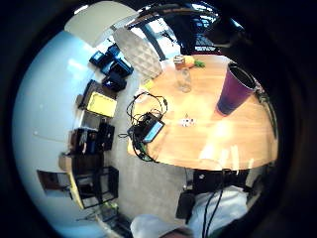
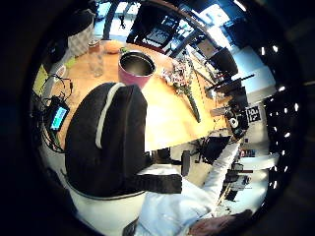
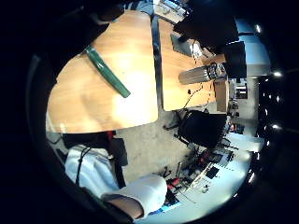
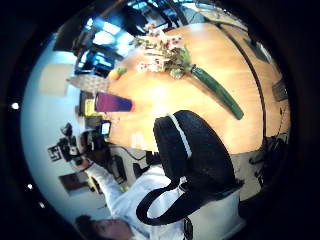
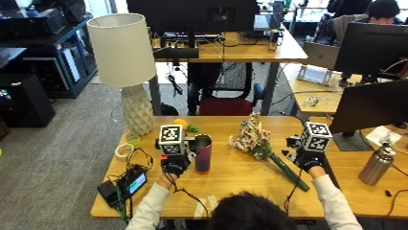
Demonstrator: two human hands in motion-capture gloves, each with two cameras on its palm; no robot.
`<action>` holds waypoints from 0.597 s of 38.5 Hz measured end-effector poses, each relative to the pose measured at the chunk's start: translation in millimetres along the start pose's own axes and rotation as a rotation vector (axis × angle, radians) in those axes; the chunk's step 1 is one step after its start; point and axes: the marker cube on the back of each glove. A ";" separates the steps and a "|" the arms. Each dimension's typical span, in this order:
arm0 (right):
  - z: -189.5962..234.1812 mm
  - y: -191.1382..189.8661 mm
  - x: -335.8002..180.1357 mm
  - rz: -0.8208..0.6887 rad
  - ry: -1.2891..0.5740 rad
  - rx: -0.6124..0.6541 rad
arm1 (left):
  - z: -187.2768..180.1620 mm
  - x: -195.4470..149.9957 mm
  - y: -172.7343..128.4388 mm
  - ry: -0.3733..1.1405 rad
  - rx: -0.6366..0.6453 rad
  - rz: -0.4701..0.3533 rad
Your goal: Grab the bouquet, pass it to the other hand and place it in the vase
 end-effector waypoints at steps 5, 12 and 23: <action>1.6 -0.4 -1.6 -0.010 -0.006 0.009 | -0.8 -3.1 3.6 -0.009 -0.009 -0.009; 5.8 -2.3 2.4 0.015 0.002 -0.006 | -2.8 0.1 0.3 -0.014 -0.011 -0.002; 14.3 -12.4 11.3 0.062 0.011 -0.029 | 2.8 9.6 -3.1 0.020 -0.031 0.020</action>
